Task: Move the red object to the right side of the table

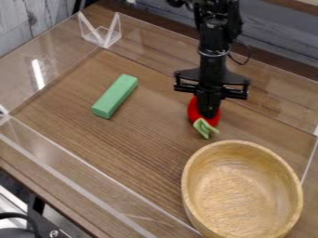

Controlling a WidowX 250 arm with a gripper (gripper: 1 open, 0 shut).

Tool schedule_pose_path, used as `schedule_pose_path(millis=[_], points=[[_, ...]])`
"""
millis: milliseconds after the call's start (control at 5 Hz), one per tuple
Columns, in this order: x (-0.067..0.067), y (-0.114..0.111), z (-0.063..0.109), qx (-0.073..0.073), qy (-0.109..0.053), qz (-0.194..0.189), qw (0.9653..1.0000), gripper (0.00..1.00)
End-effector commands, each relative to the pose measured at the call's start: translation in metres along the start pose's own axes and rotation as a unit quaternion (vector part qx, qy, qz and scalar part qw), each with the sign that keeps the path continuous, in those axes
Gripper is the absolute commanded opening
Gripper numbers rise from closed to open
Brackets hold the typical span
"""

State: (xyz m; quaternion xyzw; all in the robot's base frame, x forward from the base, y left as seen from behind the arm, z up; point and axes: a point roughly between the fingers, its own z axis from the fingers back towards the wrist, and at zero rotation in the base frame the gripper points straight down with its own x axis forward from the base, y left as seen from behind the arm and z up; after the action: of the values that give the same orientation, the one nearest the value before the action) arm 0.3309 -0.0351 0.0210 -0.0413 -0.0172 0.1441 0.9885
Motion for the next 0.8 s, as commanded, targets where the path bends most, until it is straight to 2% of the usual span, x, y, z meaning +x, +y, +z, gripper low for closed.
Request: schedule_pose_path(millis=[0,600], points=[[-0.0054,0.0004,-0.0155,0.005,0.013,-0.009,0.9999,0.0],[-0.0093,0.0026,-0.0184,0.008,0.022,-0.009,0.9997,0.0]])
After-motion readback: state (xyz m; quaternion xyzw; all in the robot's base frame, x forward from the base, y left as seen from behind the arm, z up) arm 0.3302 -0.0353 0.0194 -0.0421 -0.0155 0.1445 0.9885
